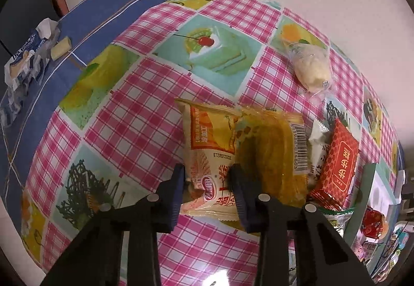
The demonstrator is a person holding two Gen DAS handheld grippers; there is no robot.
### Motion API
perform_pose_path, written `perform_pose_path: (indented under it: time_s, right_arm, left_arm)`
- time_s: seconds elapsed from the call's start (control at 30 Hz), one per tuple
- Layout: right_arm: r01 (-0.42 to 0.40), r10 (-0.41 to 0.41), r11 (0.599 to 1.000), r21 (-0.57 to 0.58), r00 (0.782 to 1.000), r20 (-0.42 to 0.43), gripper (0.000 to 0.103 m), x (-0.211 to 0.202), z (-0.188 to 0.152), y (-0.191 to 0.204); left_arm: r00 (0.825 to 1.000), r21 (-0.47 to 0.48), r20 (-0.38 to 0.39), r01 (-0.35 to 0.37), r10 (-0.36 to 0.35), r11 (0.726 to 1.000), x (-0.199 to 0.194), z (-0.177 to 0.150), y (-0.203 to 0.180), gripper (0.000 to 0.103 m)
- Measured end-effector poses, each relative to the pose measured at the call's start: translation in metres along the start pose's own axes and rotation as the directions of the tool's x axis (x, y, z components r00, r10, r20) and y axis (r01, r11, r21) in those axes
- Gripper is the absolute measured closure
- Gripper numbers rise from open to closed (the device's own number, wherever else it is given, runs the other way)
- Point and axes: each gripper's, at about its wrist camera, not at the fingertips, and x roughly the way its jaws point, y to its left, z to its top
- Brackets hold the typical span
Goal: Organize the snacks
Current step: 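Grasp the yellow bread bag with the left gripper while the right grasps the round cookie pack, then carry the bread bag and green cookie pack over the white tray and open both grippers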
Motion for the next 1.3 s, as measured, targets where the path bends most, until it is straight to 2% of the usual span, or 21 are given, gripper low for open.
perform_pose_path:
  time_s: [0.27, 0.43, 0.8, 1.03, 1.2, 1.3]
  right_arm:
    - [-0.051, 0.05, 0.998, 0.032, 0.998, 0.046, 0.049, -0.02, 0.006, -0.005]
    - [-0.06, 0.056, 0.997, 0.051, 0.996, 0.071, 0.049, -0.032, 0.01, -0.011]
    - [-0.058, 0.034, 0.971, 0.233, 0.994, 0.105, 0.049, -0.05, 0.011, -0.07]
    - [-0.046, -0.002, 0.921, 0.387, 0.992, 0.125, 0.049, -0.063, 0.002, -0.124]
    - [0.004, -0.082, 0.868, 0.497, 0.987, 0.136, 0.049, -0.078, -0.01, -0.167]
    - [0.051, -0.146, 0.828, 0.558, 0.981, 0.126, 0.049, -0.086, -0.018, -0.193]
  left_arm:
    - [0.999, -0.004, 0.03, 0.024, -0.024, 1.0, -0.022, -0.001, 0.002, 0.069]
    - [0.995, 0.016, 0.091, 0.026, -0.027, 1.0, -0.049, -0.002, -0.004, 0.07]
    - [0.982, 0.066, 0.157, 0.095, -0.104, 0.993, -0.086, -0.004, -0.031, 0.073]
    - [0.973, 0.137, 0.153, 0.153, -0.173, 0.979, -0.096, -0.015, -0.061, 0.073]
    - [0.964, 0.213, 0.145, 0.19, -0.224, 0.958, -0.103, -0.028, -0.093, 0.073]
    - [0.96, 0.284, 0.13, 0.206, -0.25, 0.937, -0.106, -0.041, -0.119, 0.073]
